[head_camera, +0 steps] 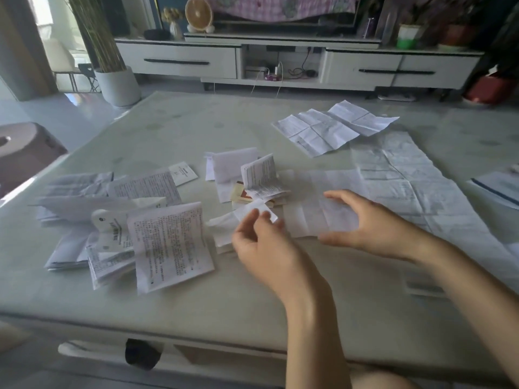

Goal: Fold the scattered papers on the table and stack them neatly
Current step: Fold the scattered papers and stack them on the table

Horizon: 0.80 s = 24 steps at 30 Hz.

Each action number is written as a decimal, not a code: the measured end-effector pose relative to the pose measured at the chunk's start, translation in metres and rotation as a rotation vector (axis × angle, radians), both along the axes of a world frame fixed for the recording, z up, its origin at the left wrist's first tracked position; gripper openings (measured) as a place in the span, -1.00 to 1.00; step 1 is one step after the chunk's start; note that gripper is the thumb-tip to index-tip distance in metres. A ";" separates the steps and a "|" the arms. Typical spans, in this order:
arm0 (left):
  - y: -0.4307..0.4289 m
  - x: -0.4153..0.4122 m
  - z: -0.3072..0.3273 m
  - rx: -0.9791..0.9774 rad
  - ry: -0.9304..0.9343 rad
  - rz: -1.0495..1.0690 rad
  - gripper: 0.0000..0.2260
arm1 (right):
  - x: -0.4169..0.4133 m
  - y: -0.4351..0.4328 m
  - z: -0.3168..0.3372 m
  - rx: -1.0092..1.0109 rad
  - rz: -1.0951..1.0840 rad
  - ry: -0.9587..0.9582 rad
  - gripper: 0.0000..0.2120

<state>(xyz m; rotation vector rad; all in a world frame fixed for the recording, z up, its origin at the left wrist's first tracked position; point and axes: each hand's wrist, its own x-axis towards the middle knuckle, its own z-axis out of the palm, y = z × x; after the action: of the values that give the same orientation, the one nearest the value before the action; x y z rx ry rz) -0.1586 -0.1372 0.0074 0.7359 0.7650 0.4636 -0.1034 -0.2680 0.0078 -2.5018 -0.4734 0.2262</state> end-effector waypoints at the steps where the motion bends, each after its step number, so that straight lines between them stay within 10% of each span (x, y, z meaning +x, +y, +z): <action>1: -0.010 0.001 0.001 0.006 -0.006 -0.048 -0.92 | -0.002 -0.008 -0.001 -0.026 0.007 0.005 -0.21; 12: -0.028 -0.015 0.025 0.103 0.022 -0.249 -0.82 | -0.014 -0.002 -0.018 -0.262 0.172 -0.591 -0.85; 24: -0.032 -0.018 0.027 0.137 0.014 -0.218 -0.80 | -0.030 -0.028 0.006 0.181 -0.270 -0.515 -0.95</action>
<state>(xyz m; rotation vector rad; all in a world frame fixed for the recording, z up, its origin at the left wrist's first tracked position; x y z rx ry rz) -0.1765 -0.1695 0.0345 0.9405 0.6612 0.3156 -0.1330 -0.2960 0.0136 -2.3944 -0.3290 -0.5530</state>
